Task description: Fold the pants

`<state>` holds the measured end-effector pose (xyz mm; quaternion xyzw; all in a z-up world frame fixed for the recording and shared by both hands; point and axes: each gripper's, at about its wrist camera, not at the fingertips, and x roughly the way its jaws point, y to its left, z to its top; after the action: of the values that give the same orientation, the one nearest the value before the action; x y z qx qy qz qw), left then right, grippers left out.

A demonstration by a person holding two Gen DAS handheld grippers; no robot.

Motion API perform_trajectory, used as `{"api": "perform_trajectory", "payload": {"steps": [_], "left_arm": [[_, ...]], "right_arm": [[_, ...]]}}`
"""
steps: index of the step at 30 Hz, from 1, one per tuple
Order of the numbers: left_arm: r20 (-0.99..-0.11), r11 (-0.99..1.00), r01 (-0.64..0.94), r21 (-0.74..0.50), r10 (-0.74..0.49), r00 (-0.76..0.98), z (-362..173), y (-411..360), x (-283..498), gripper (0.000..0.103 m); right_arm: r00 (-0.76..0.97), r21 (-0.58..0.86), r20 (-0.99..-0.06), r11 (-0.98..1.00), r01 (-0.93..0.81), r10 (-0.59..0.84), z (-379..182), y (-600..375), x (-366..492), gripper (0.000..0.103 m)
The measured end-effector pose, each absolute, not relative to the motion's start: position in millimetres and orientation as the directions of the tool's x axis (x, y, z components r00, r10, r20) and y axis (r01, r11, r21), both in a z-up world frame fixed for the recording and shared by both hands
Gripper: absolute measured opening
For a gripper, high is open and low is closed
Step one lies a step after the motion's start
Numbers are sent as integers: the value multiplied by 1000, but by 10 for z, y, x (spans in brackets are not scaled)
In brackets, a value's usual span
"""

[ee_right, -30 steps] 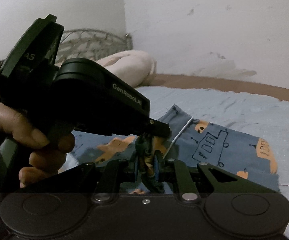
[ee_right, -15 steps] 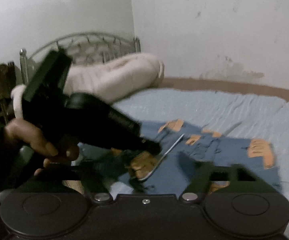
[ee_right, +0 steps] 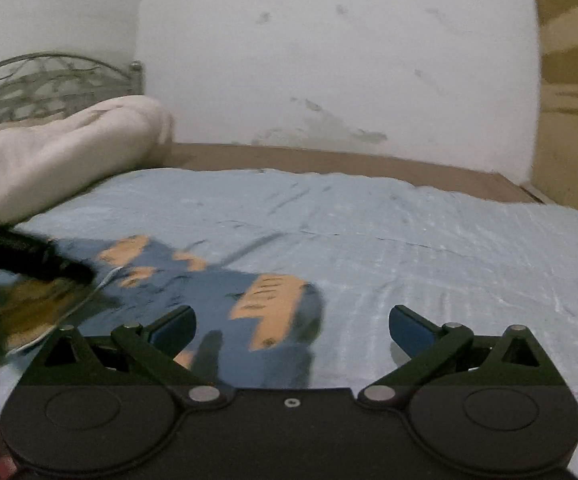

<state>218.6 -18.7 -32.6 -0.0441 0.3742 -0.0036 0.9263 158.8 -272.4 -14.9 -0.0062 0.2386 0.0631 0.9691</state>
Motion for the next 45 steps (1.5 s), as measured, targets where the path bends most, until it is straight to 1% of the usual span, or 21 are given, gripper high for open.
{"api": "perform_trajectory", "payload": {"steps": [2, 5, 8, 10, 12, 15, 17, 20, 23, 25, 28, 29, 31, 34, 35, 38, 41, 43, 45], "left_arm": [[-704, 998, -28, -64, -25, 710, -353, -197, 2221, 85], [-701, 996, -34, -87, -36, 713, -399, -141, 2186, 86], [-689, 996, -33, -82, -33, 724, -433, -117, 2109, 87], [-682, 997, -35, -69, -21, 731, -446, -120, 2046, 88], [-674, 998, -42, -53, -4, 739, -445, -133, 1949, 90], [-645, 997, -70, -31, 33, 764, -476, -148, 1771, 98], [-615, 997, -79, -17, 52, 787, -512, -158, 1660, 99], [-577, 996, -93, 12, 83, 813, -536, -209, 1512, 99], [-562, 995, -88, 46, 99, 821, -519, -244, 1443, 101], [-563, 996, -79, 39, 87, 822, -476, -213, 1403, 102], [-566, 997, -74, -24, 47, 823, -382, -92, 1351, 102], [-568, 996, -78, -44, 39, 822, -361, -54, 1335, 102], [-569, 993, -91, -68, 36, 822, -309, 24, 1315, 102], [-561, 988, -137, -72, 74, 824, -236, 125, 1277, 102], [-559, 986, -148, -73, 82, 825, -210, 164, 1261, 102], [-555, 977, -205, -65, 135, 821, -115, 310, 1201, 102], [-543, 959, -278, -57, 204, 814, -48, 505, 1137, 102], [-537, 946, -318, -65, 235, 810, -44, 648, 1092, 102], [-539, 931, -356, -77, 261, 801, -84, 813, 1059, 102]], "right_arm": [[867, 28, -487, 994, -107, 108, -196, -2763, 1794, 102], [835, 19, -547, 998, -59, 60, -280, -2854, 2088, 102], [806, 31, -592, 999, -8, 25, -388, -2976, 2201, 102], [802, 62, -597, 998, 19, 22, -457, -3030, 2138, 102], [807, 39, -591, 999, 15, 11, -474, -3017, 2011, 102], [818, -6, -575, 1000, -5, 0, -484, -2961, 1774, 102], [836, -27, -549, 1000, -15, -2, -532, -2935, 1568, 102], [889, -93, -456, 996, -1, -42, -622, -2858, 1261, 102], [912, -143, -401, 989, 25, -81, -690, -2791, 1083, 102], [915, -133, -394, 990, 40, -90, -710, -2791, 1029, 102], [900, -101, -427, 994, 46, -85, -602, -2811, 1057, 102], [902, -81, -425, 995, 53, -83, -527, -2817, 1064, 102], [917, -46, -396, 998, 33, -48, -379, -2791, 1095, 102], [930, -50, -367, 998, -48, 26, -248, -2594, 1230, 102], [926, -52, -373, 995, -82, 57, -233, -2510, 1301, 102], [882, -56, -443, 977, -204, 159, -242, -2166, 1567, 102], [853, -69, -463, 949, -308, 242, -218, -1815, 1710, 102], [853, -102, -452, 935, -341, 262, -200, -1608, 1750, 102], [856, -152, -455, 926, -345, 244, -242, -1431, 1801, 102]]}}
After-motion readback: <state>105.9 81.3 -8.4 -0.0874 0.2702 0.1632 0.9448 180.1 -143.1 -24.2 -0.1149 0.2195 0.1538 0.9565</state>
